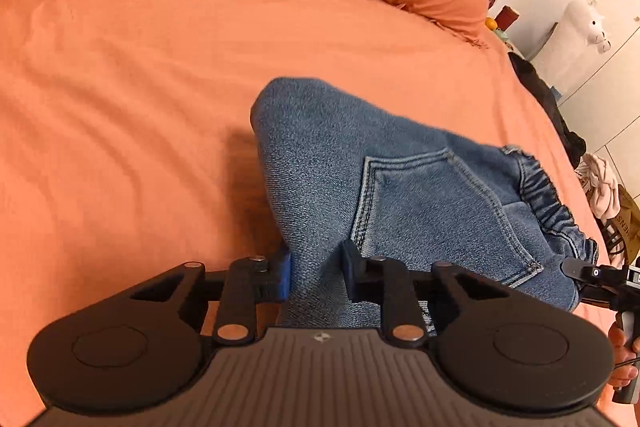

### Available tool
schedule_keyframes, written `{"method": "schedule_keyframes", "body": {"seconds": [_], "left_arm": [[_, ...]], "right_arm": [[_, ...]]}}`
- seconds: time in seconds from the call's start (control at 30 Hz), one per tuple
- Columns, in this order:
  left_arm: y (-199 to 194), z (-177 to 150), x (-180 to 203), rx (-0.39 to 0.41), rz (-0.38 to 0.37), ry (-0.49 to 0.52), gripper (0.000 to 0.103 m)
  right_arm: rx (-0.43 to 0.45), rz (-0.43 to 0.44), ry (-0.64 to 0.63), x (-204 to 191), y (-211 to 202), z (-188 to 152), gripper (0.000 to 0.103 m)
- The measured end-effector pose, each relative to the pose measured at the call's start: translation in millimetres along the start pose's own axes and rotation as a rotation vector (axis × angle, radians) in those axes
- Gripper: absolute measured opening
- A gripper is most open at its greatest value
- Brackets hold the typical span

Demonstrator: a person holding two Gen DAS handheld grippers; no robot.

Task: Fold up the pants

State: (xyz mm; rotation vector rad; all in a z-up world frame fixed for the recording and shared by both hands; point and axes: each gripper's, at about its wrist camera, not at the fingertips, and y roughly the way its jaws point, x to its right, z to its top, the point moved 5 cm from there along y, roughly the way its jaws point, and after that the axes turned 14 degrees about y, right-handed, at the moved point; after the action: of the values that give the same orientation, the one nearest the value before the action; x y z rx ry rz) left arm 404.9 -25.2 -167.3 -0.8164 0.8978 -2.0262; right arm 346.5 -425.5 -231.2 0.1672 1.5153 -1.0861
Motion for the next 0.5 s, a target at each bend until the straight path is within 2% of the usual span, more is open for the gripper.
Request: {"method": "schedule_keyframes", "body": {"seconds": [0.1, 0.27, 0.5], "left_arm": [[-28, -1, 2, 0.013, -0.001, 0.011, 0.025], [-89, -16, -11, 0.039, 0.043, 0.013, 0.025], [-185, -46, -69, 0.066, 0.132, -0.030, 0.025]], "right_arm": [[0.001, 0.034, -0.016, -19, -14, -14, 0.040], [-0.031, 0.088, -0.070, -60, -22, -51, 0.040], [-0.115, 0.171, -0.157, -133, 8, -124, 0.040]]}}
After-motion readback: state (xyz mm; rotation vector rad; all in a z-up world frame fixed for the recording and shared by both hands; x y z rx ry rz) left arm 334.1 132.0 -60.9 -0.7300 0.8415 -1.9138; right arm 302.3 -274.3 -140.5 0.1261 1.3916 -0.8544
